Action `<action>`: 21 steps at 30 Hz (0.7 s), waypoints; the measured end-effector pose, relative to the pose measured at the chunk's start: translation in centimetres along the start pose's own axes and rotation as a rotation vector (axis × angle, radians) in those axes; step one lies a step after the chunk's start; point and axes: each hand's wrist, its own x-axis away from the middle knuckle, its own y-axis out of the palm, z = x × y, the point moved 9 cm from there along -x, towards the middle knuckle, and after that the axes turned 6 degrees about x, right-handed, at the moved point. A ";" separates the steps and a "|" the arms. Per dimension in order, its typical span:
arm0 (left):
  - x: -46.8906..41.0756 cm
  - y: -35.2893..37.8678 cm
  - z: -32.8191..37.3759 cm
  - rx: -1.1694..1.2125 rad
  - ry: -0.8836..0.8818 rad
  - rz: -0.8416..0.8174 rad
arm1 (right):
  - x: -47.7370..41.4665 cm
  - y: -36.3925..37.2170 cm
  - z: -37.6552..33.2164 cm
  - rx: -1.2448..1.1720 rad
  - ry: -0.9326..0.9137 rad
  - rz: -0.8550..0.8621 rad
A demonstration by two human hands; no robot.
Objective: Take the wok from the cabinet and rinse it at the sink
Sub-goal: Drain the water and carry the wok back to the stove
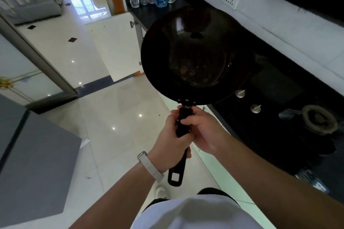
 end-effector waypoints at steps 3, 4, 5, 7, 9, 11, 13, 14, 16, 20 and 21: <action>-2.2 -2.0 1.2 0.008 0.002 -0.005 | -2.5 1.5 -1.3 -0.011 -0.009 -0.005; -2.8 -2.4 1.5 0.013 0.001 -0.004 | -3.1 1.8 -1.6 -0.012 -0.012 -0.006; -3.6 -2.9 1.8 0.018 0.000 -0.005 | -4.0 2.0 -2.0 -0.012 -0.015 -0.005; -5.2 -3.6 2.2 0.023 0.000 -0.012 | -5.7 2.1 -2.8 -0.010 -0.019 0.001; -6.9 -4.2 2.6 0.020 -0.005 -0.010 | -7.5 2.1 -3.6 -0.016 -0.016 0.000; -9.0 -4.8 3.0 0.002 -0.010 0.004 | -9.8 1.8 -4.3 -0.036 -0.007 -0.012; -11.5 -5.5 3.6 -0.011 -0.013 0.017 | -12.3 1.6 -5.2 -0.046 0.001 -0.032; -12.8 -5.8 3.9 -0.019 -0.016 0.023 | -13.7 1.5 -5.8 -0.047 0.005 -0.043; -15.8 -6.4 4.7 -0.035 -0.026 0.039 | -16.6 1.2 -7.2 -0.054 0.013 -0.060; -22.2 -7.3 6.6 -0.057 -0.042 0.081 | -22.4 0.4 -10.5 -0.086 0.045 -0.081; -23.7 -7.4 7.0 -0.063 -0.052 0.088 | -23.7 0.2 -11.4 -0.086 0.053 -0.085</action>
